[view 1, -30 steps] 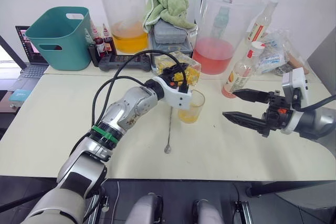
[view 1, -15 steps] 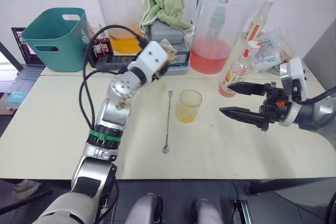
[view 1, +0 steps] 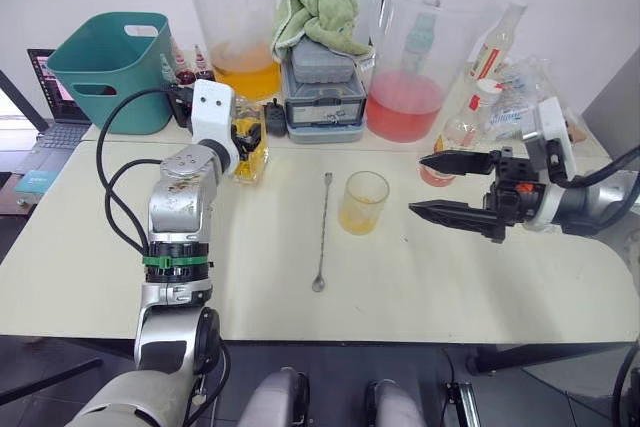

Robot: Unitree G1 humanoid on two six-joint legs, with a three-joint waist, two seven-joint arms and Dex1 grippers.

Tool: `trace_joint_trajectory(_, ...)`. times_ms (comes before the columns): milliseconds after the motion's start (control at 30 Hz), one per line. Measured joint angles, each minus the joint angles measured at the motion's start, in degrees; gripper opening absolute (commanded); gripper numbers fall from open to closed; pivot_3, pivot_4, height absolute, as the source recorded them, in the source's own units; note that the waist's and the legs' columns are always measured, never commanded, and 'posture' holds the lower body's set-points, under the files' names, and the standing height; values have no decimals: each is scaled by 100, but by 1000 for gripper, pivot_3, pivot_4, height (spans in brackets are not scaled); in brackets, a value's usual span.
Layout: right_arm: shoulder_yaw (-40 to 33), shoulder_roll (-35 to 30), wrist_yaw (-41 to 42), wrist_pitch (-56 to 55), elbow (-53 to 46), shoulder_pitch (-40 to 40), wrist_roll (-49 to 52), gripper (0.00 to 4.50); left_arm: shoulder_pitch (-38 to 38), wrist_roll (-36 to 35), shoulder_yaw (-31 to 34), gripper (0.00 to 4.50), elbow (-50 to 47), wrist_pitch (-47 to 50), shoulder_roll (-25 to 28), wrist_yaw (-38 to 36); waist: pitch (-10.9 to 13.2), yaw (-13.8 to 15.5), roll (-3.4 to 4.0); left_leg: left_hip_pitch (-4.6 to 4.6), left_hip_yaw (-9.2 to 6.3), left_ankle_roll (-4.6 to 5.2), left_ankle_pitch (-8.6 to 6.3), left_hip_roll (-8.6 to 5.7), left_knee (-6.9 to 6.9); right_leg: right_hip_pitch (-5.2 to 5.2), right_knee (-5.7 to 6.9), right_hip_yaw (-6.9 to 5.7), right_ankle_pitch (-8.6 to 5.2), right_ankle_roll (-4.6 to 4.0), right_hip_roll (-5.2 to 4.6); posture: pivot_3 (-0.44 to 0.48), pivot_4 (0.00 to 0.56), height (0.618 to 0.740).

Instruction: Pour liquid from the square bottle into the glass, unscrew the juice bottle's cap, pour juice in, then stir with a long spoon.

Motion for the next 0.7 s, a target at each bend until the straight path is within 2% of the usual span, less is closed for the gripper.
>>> trace_joint_trajectory(233, 24, 4, 109, 0, 38, -142, -6, 4500, 216, -283, 17, 2795, -72, 56, 61, 80, -1, -2, -1, 2, 0, -23, -11, 0, 0, 0, 0, 1, 0, 0, -2, 0, 150, 740)
trace_joint_trajectory(300, 30, 9, 140, 0, 39, -144, -7, 4500, 263, -338, -14, 3864, -109, 51, 125, 74, -1, -7, -1, 3, 0, -25, -12, 0, 0, 0, 1, 1, 0, 0, -1, 0, 150, 740)
trace_joint_trajectory(367, 40, 15, 196, -1, 39, -144, -7, 4500, 275, -408, -18, 4475, -116, 47, 158, 90, -1, -8, -1, 5, 0, -26, -12, 1, 0, -1, 1, 2, 0, 0, -1, 0, 150, 740)
trace_joint_trajectory(700, 27, 22, 303, -1, 34, -144, 66, 4500, 205, -753, 37, 4475, -450, -182, 263, 121, -1, 1, -1, 7, 0, -38, -16, 0, 0, -1, -2, 2, 0, -1, -5, 0, 150, 740)
